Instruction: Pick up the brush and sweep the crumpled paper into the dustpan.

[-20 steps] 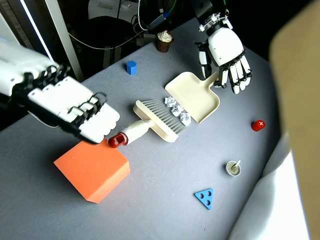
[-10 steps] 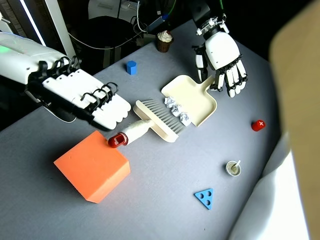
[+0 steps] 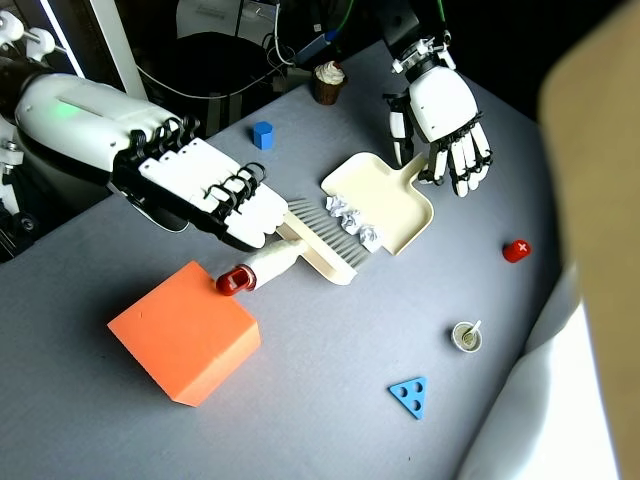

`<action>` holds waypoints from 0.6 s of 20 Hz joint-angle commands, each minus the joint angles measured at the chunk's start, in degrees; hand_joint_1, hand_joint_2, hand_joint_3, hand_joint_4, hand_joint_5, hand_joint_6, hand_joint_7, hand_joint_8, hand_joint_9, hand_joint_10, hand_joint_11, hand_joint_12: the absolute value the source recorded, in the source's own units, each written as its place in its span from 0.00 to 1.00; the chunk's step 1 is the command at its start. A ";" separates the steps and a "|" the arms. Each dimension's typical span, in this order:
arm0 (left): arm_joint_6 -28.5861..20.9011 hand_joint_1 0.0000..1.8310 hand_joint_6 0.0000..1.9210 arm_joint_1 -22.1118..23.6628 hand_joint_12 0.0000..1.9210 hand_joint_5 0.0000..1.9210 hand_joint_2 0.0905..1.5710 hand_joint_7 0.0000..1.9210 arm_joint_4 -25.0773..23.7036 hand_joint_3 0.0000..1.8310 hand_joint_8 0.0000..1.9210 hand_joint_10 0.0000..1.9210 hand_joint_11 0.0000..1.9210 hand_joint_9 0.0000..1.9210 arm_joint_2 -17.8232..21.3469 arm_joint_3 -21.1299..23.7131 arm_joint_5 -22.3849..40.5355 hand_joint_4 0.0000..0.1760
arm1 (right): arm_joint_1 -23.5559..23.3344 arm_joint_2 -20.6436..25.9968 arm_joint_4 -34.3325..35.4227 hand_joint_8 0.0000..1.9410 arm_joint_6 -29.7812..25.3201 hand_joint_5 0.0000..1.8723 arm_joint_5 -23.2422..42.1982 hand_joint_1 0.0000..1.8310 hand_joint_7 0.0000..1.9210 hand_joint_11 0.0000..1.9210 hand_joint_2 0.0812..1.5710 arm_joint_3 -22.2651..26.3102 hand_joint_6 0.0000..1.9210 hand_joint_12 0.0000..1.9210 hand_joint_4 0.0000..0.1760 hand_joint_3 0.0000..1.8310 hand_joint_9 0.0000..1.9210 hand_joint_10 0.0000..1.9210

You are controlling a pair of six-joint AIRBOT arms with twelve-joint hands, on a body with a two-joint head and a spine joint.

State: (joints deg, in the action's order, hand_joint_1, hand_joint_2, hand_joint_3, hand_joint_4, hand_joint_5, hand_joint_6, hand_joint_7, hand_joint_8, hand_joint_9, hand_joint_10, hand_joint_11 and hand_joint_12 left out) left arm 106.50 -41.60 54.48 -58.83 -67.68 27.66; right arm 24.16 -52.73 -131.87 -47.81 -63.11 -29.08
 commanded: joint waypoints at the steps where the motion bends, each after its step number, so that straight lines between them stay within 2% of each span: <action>1: 0.29 0.58 0.56 0.43 0.35 0.48 0.72 0.16 -1.37 0.00 0.00 0.00 0.00 0.13 0.18 0.01 5.26 0.06 | -0.25 -0.11 -3.02 0.00 0.28 0.07 -5.72 0.52 0.08 0.10 0.57 -0.30 0.00 0.00 0.00 0.00 0.08 0.00; 2: 0.29 0.57 0.57 0.43 0.35 0.48 0.72 0.16 -1.31 0.00 0.00 0.00 0.00 0.13 0.28 0.13 5.39 0.13 | -0.21 -0.71 -2.30 0.00 0.28 0.08 -5.83 0.52 0.09 0.11 0.57 -0.46 0.00 0.01 0.00 0.00 0.09 0.00; 3: 0.29 0.57 0.57 0.43 0.35 0.48 0.72 0.16 -1.24 0.00 0.00 0.00 0.00 0.13 0.36 0.21 5.50 0.16 | -0.08 -1.33 -1.44 0.00 0.28 0.08 -6.10 0.52 0.09 0.10 0.58 -0.62 0.00 0.01 0.00 0.00 0.09 0.00; 5: 0.29 0.58 0.57 0.44 0.35 0.47 0.72 0.17 -1.14 0.00 0.00 0.00 0.00 0.13 0.47 0.30 5.61 0.01 | 0.58 -2.43 -0.69 0.00 0.28 0.07 -6.34 0.50 0.08 0.09 0.59 -0.87 0.00 0.00 0.00 0.00 0.08 0.00; 6: 0.28 0.57 0.56 0.44 0.36 0.48 0.71 0.17 -1.07 0.00 0.00 0.00 0.00 0.13 0.52 0.40 5.75 0.16 | 0.94 -2.90 -0.68 0.00 0.25 0.06 -6.34 0.48 0.07 0.09 0.60 -1.05 0.00 0.00 0.00 0.01 0.08 0.00; 7: 0.28 0.57 0.56 0.44 0.37 0.48 0.71 0.17 -0.88 0.00 0.00 0.00 0.00 0.13 0.56 0.56 6.02 0.20 | 1.20 -3.48 -0.68 0.00 0.19 0.06 -6.44 0.48 0.07 0.09 0.60 -1.35 0.00 0.00 0.00 0.00 0.08 0.00; 8: 0.28 0.58 0.55 0.43 0.38 0.49 0.71 0.18 -0.66 0.00 0.00 0.00 0.00 0.14 0.61 0.81 6.53 0.08 | 1.50 -4.38 -0.69 0.00 0.15 0.07 -6.51 0.50 0.08 0.09 0.59 -1.97 0.01 0.00 0.00 0.00 0.08 0.00; 9: 0.28 0.59 0.55 0.43 0.38 0.49 0.71 0.18 -0.55 0.00 0.00 0.00 0.00 0.14 0.65 0.93 6.77 0.00 | 1.64 -5.08 -0.69 0.00 0.14 0.07 -6.66 0.51 0.08 0.09 0.60 -2.55 0.00 0.00 0.00 0.00 0.08 0.00; 11: 0.28 0.58 0.55 0.44 0.35 0.48 0.71 0.17 -0.54 0.00 0.00 0.00 0.00 0.14 0.70 1.02 6.81 0.00 | 1.77 -6.35 -1.00 0.01 -0.29 0.08 -6.98 0.53 0.09 0.10 0.59 -3.72 0.01 0.01 0.00 0.00 0.09 0.00; 12: 0.28 0.57 0.57 0.44 0.34 0.47 0.72 0.16 -0.55 0.00 0.00 0.00 0.00 0.13 0.73 1.06 6.81 0.08 | 1.78 -7.53 -1.48 0.00 -0.64 0.07 -7.18 0.49 0.08 0.10 0.59 -4.94 0.00 0.01 0.00 0.00 0.09 0.00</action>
State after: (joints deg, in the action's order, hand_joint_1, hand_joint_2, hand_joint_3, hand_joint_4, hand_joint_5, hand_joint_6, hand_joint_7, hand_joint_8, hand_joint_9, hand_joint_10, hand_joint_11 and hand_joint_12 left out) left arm 106.52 -41.60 55.57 -58.63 -66.59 29.19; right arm 26.04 -60.90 -128.44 -48.47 -65.19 -34.26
